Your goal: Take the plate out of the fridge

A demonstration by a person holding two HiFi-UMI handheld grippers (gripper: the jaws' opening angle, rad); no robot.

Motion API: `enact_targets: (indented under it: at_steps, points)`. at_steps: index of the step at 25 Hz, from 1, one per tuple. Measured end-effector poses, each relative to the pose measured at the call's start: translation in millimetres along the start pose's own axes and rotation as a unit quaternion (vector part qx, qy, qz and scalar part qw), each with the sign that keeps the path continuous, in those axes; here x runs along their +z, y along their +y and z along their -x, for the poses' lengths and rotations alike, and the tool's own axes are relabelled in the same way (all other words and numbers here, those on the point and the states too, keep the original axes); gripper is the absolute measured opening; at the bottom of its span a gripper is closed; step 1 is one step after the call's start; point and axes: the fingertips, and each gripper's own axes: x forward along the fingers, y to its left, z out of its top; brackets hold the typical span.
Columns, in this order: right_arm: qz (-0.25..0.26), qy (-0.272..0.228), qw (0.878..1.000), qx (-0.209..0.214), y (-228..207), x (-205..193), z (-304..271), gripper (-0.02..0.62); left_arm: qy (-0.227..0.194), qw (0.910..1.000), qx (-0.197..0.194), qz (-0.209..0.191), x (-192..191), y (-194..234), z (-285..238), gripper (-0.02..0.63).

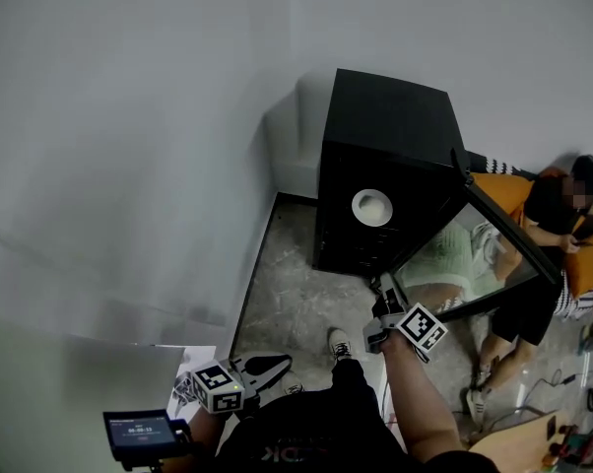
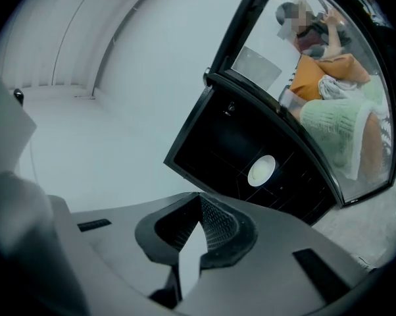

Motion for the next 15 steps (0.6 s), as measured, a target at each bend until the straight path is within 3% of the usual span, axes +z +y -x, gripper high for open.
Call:
enact_targets:
  at_steps: [15]
  points:
    - [-0.071, 0.020, 0.996, -0.039, -67, 24, -62, 0.008, 0.003, 0.9994, 0.029, -0.020, 40, -7, -33, 0.005]
